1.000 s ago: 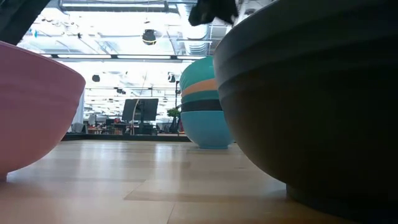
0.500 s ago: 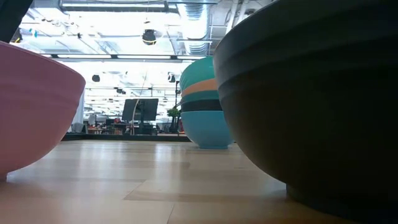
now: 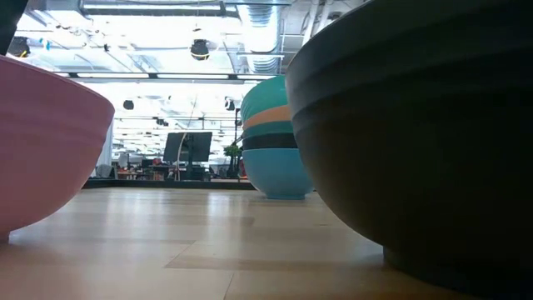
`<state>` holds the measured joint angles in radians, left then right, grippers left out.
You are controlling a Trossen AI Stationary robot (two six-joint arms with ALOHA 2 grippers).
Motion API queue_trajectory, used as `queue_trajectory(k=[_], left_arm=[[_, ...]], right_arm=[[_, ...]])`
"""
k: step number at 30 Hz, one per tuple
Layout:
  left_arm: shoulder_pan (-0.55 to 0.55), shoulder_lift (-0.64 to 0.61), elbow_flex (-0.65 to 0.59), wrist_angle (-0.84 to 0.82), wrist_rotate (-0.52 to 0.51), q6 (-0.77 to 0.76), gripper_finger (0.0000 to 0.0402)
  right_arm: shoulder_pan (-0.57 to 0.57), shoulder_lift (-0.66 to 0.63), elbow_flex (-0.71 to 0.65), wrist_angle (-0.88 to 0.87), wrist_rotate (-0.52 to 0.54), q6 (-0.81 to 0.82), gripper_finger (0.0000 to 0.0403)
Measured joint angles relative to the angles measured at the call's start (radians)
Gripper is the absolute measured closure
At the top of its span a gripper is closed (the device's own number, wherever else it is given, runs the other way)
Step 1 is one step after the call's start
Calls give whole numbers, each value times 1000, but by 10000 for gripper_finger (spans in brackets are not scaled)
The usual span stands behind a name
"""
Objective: Nest bowls inside each other
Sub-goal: Stack the gray bowl on top of the light blue bowl
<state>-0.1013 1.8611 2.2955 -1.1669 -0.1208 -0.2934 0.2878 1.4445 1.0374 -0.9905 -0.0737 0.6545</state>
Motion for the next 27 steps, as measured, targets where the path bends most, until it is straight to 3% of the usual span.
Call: queue_trajectory(k=[7, 15, 27], left_arm=[[0, -16, 0, -19, -25, 74, 327], [0, -16, 0, -29, -25, 109, 327], [0, -15, 0, -27, -26, 115, 327]], right_arm=[[26, 0, 0, -117, 15, -27, 284], [26, 2, 0, -132, 3, -44, 286], [10, 204, -1, -126, -9, -147, 286]])
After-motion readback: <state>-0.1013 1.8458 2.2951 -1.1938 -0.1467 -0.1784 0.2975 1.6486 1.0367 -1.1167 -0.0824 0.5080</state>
